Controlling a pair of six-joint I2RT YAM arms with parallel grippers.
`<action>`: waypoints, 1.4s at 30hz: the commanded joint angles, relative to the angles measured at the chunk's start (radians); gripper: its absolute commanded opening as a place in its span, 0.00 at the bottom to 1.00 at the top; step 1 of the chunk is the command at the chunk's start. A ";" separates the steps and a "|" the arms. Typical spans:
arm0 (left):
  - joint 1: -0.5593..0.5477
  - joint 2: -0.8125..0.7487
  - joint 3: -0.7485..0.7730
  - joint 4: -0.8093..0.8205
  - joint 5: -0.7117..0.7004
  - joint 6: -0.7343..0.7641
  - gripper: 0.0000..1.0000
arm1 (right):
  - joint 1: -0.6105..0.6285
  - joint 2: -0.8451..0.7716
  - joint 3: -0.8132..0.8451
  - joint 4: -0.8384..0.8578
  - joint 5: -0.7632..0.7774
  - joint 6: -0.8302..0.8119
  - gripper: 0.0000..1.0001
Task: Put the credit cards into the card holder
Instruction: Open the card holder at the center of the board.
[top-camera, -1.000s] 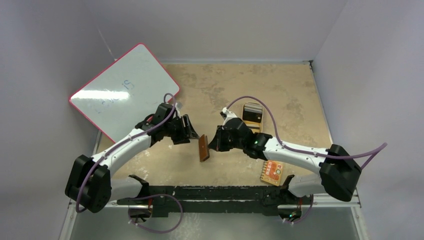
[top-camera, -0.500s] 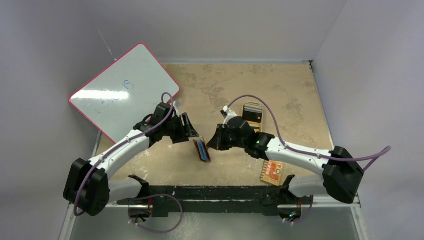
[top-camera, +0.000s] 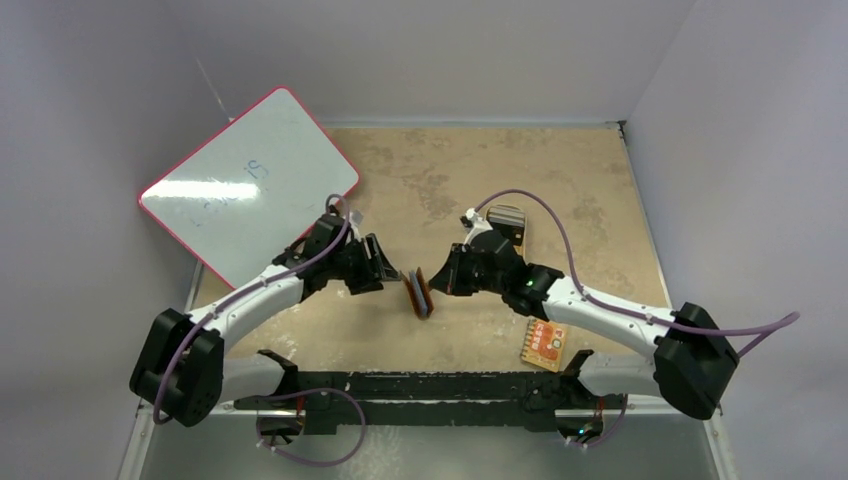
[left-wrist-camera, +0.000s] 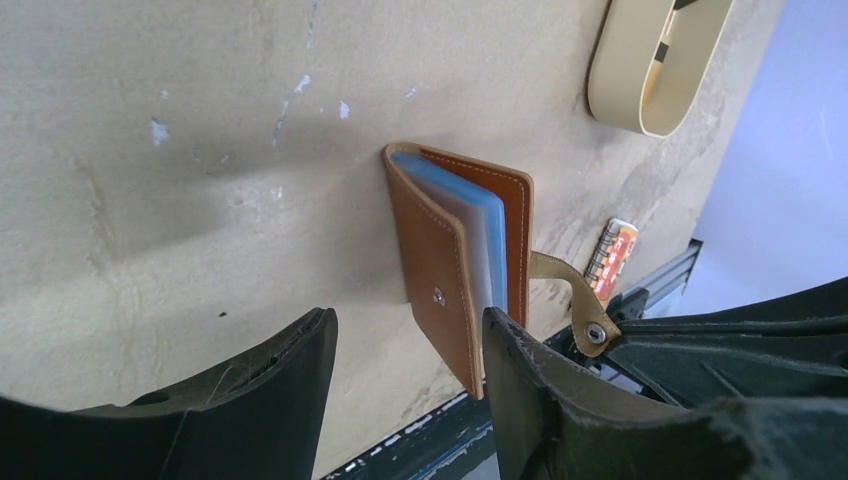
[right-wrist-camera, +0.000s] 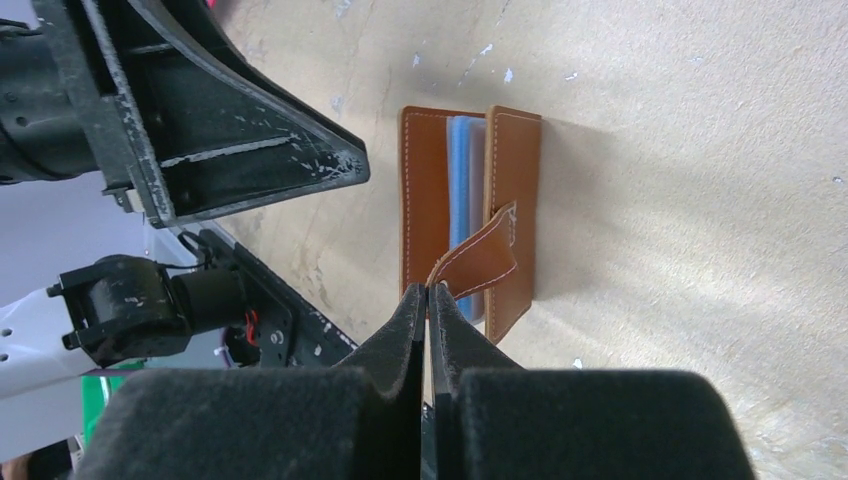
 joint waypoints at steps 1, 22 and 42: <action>-0.001 0.013 -0.017 0.151 0.091 -0.044 0.56 | -0.004 -0.036 -0.012 0.026 -0.020 0.013 0.00; -0.018 0.087 -0.083 0.203 0.031 -0.031 0.50 | -0.003 -0.037 -0.048 0.051 -0.026 0.042 0.00; -0.025 0.117 -0.118 0.272 0.037 -0.042 0.49 | -0.043 -0.077 -0.117 -0.016 0.045 0.060 0.00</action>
